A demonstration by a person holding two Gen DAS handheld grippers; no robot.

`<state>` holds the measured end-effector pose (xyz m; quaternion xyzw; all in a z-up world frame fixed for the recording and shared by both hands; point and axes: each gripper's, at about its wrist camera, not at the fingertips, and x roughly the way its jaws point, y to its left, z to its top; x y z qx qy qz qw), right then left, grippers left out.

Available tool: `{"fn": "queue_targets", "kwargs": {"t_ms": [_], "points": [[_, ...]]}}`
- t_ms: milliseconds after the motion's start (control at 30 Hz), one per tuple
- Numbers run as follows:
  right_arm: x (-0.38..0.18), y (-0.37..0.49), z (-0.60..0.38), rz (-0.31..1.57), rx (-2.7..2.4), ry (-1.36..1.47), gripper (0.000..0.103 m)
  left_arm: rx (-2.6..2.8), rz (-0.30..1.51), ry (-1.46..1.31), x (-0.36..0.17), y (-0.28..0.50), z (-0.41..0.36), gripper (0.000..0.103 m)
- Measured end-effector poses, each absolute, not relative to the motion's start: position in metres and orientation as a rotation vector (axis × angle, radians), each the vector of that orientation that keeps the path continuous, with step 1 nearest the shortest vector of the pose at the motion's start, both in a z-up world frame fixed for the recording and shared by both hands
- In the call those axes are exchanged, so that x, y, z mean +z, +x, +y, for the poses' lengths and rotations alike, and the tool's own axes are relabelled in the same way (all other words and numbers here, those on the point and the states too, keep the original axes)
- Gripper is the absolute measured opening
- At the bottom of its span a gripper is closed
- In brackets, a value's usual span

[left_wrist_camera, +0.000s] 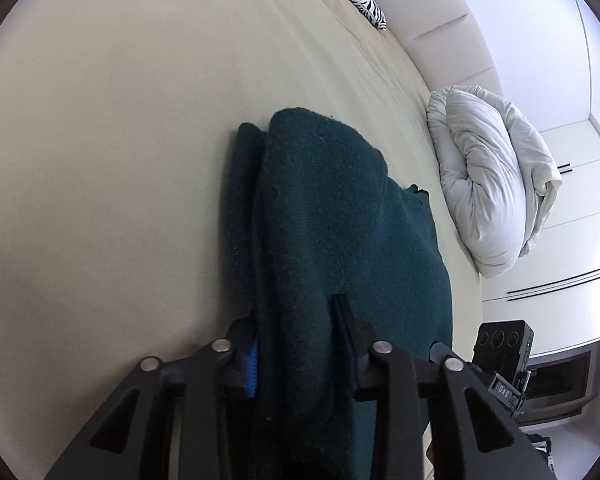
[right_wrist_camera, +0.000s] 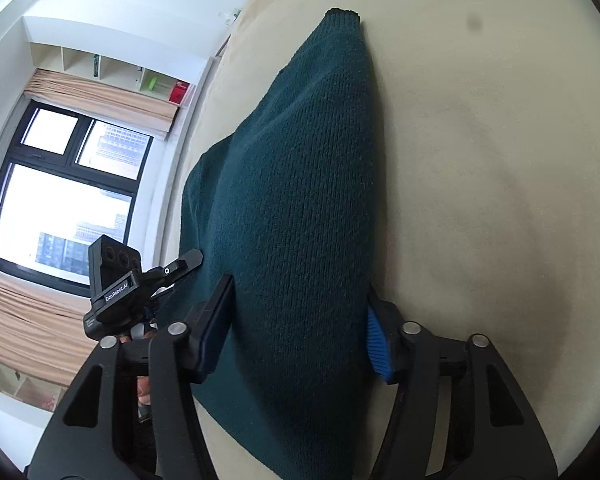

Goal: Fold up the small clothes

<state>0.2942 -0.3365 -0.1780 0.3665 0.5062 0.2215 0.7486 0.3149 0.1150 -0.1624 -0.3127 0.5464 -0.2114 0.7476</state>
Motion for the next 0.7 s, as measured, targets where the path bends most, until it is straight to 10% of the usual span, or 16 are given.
{"fn": "queue_targets", "kwargs": {"t_ms": [700], "points": [[-0.11,0.087,-0.357,0.999,0.5,0.685,0.04,-0.628,1.125,-0.48,-0.098,0.113,0.075,0.024]]}}
